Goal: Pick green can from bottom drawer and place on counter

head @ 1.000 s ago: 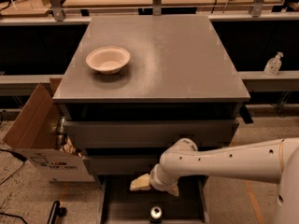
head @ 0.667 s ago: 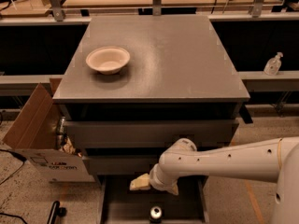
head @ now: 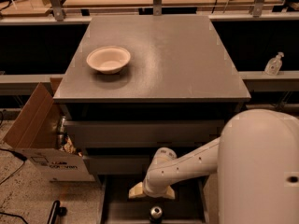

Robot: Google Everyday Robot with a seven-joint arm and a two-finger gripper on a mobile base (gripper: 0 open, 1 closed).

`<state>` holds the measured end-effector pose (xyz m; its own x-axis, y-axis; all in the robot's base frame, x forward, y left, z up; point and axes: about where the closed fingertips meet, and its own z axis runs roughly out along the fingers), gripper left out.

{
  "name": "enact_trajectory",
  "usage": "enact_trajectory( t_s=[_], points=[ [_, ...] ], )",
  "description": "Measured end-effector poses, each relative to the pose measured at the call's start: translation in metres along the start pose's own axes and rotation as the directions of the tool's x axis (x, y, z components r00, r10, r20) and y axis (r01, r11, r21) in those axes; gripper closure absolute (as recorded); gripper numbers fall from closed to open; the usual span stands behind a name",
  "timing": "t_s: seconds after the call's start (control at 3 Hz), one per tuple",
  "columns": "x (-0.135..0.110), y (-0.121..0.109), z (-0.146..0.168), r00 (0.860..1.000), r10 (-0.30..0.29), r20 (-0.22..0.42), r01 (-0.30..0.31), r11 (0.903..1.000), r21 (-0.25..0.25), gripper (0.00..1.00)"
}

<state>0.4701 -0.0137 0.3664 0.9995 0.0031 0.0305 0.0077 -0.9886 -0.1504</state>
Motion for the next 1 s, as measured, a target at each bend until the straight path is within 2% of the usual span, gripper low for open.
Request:
enact_trajectory(
  t_s=[0.33, 1.0],
  points=[
    [0.003, 0.015, 0.06, 0.999, 0.048, 0.01, -0.048, 0.9988, 0.0, 0.0],
    [-0.012, 0.022, 0.123, 0.993, 0.079, 0.089, -0.082, 0.9961, 0.031, 0.0]
  ],
)
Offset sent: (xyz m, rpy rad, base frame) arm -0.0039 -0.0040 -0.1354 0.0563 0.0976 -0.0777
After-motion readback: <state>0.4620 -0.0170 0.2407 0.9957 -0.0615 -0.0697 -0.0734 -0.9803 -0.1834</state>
